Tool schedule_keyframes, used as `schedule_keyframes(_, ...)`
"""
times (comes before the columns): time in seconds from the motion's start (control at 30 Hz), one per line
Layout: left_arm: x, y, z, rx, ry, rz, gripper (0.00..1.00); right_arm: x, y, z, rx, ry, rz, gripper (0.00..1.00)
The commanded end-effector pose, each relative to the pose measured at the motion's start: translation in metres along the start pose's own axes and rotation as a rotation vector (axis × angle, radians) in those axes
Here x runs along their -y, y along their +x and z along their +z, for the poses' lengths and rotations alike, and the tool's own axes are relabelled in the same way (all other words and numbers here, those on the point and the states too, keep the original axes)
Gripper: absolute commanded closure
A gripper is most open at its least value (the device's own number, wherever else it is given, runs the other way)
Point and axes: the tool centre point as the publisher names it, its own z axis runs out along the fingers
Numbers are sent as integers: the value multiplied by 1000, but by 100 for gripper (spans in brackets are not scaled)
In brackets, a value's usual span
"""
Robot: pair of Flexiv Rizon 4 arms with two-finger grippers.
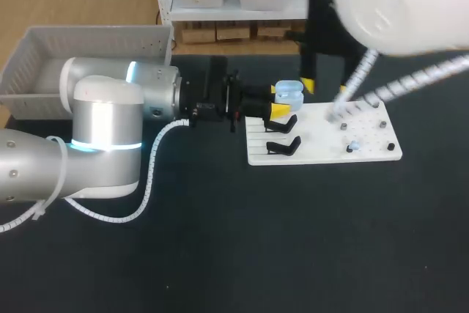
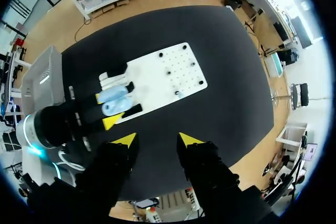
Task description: Pick up each earbud case from the left stands, insert the matching earbuds, close the lid, and place the case in the box.
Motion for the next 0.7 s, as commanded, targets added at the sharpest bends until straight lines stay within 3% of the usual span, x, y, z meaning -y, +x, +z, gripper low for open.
schedule_keyframes(0.03, 1, 1, 0, 3, -6, 4, 100, 37, 1, 11, 41, -189, -15, 48)
schedule_keyframes(0.33, 1, 1, 0, 3, -6, 4, 100, 49, -9, 34, 22, -216, -106, 27)
schedule_keyframes(0.43, 1, 1, 0, 3, -6, 4, 100, 51, -13, 45, 12, -229, -124, 35)
schedule_keyframes(0.7, 1, 1, 0, 3, -6, 4, 100, 56, -14, 83, -2, -193, -166, 35)
